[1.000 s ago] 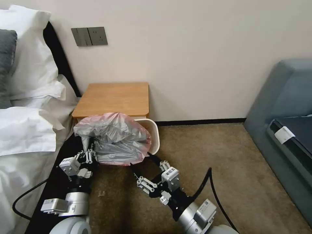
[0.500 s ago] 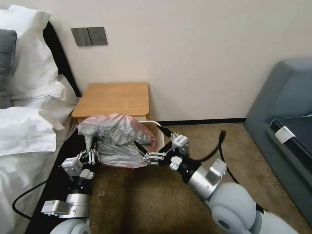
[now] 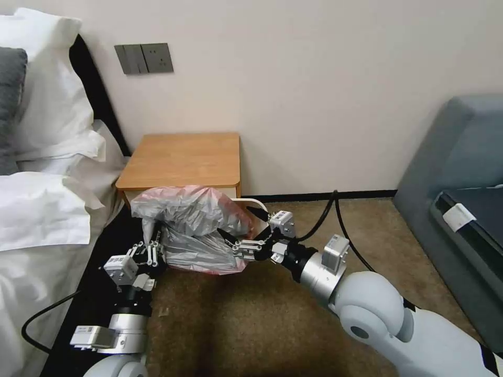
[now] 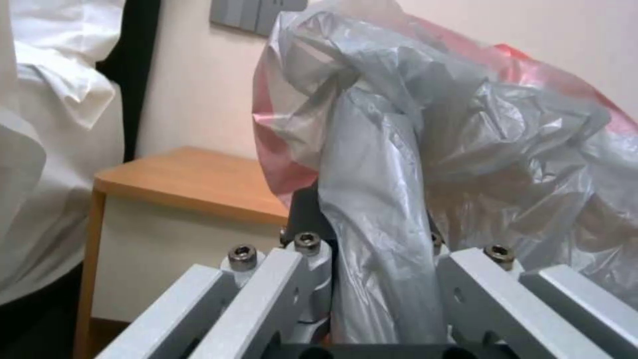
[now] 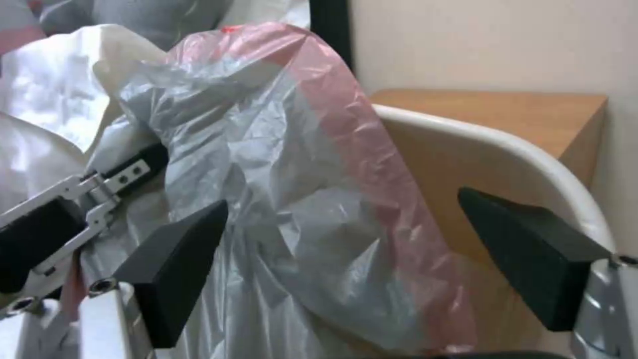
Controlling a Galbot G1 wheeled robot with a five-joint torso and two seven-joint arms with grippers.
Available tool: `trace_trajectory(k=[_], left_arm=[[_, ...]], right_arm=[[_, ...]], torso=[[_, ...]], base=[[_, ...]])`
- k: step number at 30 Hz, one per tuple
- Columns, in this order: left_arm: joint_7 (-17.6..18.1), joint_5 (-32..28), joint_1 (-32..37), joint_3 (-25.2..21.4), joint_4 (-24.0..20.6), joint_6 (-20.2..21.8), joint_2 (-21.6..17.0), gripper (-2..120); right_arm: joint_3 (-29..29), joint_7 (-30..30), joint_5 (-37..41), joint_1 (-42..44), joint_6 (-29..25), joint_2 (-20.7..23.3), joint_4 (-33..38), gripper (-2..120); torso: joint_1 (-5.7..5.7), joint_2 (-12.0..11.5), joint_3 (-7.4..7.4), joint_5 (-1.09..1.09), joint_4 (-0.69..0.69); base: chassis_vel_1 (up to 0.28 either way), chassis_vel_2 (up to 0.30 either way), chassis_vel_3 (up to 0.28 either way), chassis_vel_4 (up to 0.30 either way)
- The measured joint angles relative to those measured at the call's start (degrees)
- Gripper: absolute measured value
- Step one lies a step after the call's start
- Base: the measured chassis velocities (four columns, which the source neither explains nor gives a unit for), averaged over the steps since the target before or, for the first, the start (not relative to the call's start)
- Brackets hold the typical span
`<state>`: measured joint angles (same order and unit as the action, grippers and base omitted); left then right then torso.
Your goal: Pick up the garbage bag from the table and place it over the trash can.
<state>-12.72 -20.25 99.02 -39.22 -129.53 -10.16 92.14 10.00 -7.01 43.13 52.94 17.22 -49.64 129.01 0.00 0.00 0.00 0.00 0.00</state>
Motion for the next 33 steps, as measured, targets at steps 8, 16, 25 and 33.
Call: trace_trajectory(k=[8,16,25,33], left_arm=[[-0.4,0.0,0.0,-0.2,-0.1,-0.3,0.0,9],[-0.6,0.0,0.0,0.1,0.0,-0.5,0.0,9],[-0.6,0.0,-0.1,0.3,0.1,-0.5,0.0,9],[-0.6,0.0,-0.2,0.3,0.3,-0.3,0.0,9]], right_arm=[[1.8,-1.2,1.7,-3.4,1.4,0.3,-1.1,78],[2.5,-1.1,1.8,-3.2,1.4,1.1,-1.0,48],[2.5,-1.2,1.4,-2.9,1.1,1.0,-0.8,16],[2.3,-1.2,1.2,-3.0,0.9,0.8,-0.7,0]], torso=[[0.0,0.0,0.0,0.0,0.0],[0.0,0.0,0.0,0.0,0.0],[0.0,0.0,0.0,0.0,0.0],[0.0,0.0,0.0,0.0,0.0]], base=[[0.0,0.0,0.0,0.0],[0.0,0.0,0.0,0.0],[0.0,0.0,0.0,0.0],[0.0,0.0,0.0,0.0]])
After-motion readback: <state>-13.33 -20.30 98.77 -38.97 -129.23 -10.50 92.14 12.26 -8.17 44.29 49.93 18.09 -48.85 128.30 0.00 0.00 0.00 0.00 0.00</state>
